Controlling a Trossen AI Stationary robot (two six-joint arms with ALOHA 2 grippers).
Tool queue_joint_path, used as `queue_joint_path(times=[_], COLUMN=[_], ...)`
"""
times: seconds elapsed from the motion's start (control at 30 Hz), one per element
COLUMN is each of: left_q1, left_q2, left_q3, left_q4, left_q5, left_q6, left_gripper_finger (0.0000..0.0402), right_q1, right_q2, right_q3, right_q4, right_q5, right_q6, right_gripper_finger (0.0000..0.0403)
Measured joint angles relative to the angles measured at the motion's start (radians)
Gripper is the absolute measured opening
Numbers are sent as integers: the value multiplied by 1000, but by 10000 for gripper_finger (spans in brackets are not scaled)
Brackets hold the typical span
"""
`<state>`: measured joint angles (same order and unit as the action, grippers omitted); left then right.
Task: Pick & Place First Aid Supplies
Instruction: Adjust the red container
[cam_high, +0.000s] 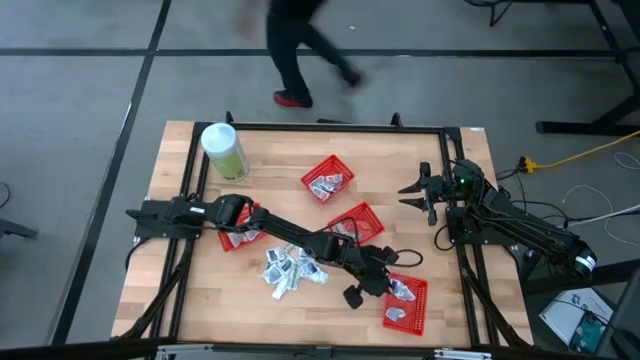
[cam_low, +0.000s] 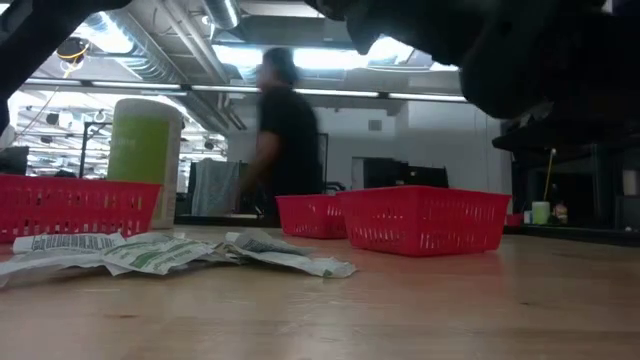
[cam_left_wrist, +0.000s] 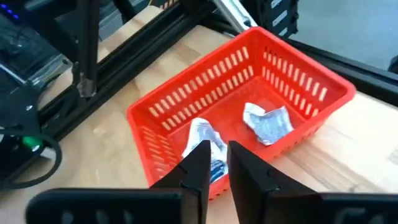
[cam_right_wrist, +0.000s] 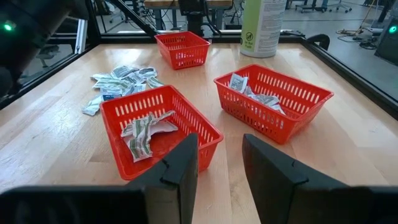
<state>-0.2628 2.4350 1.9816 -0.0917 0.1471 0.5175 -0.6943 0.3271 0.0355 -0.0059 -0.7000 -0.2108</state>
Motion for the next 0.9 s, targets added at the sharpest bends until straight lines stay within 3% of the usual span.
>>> queue_joint_path(times=[0.3,0.73,0.9], left_q1=[5,18,38], left_q2=[23,-22,-102], left_q3=[-1,-4,-120], left_q4=[63,-30,24], left_q5=[2,1,0], left_q6=[-10,-23,-45], left_gripper_finger=[4,2,1], right_q1=[0,0,0], right_q2=[0,0,0], right_q3=[0,0,0], right_q4=[0,0,0], right_q5=[0,0,0], right_q6=[0,0,0], right_gripper_finger=[126,126,126])
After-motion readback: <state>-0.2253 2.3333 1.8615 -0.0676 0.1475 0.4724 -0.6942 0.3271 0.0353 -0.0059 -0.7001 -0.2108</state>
